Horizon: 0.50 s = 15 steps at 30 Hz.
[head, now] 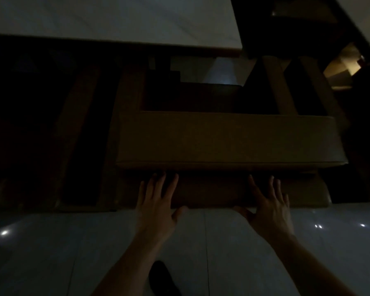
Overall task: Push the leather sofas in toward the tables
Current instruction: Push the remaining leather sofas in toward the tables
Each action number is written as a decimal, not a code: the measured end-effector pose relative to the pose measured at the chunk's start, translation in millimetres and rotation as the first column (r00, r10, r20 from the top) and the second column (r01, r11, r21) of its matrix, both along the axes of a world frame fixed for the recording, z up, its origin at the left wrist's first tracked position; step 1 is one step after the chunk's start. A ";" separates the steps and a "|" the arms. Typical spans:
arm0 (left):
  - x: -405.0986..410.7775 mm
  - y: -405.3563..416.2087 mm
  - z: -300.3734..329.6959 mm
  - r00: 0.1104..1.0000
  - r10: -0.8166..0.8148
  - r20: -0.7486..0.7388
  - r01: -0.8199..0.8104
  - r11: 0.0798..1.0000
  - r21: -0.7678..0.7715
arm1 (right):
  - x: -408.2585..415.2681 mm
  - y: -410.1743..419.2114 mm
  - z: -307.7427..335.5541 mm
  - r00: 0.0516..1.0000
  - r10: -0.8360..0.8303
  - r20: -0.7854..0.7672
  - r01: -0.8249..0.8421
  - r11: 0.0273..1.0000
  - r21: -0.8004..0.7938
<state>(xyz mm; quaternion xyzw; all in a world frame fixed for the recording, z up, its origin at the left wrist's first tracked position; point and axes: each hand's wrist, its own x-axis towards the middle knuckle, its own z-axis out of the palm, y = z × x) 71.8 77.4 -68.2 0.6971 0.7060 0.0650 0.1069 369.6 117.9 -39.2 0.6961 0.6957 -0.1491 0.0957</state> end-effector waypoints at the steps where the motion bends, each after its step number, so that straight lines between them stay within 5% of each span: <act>1: 0.6 0.1 -1.0 1.000 0.012 0.000 -0.012 1.000 0.016 | 0.4 -0.3 -1.0 1.000 0.000 0.013 0.000 1.000 0.013; 10: 2.9 -10.0 5.2 0.997 0.043 -0.060 -0.042 0.999 0.006 | 0.9 -15.9 -8.4 0.998 0.034 0.044 -0.037 0.997 0.074; 15: -4.2 -38.5 8.1 0.997 0.076 -0.030 -0.076 0.997 -0.023 | -4.7 -40.7 -6.7 0.996 0.057 0.074 -0.054 0.998 -0.044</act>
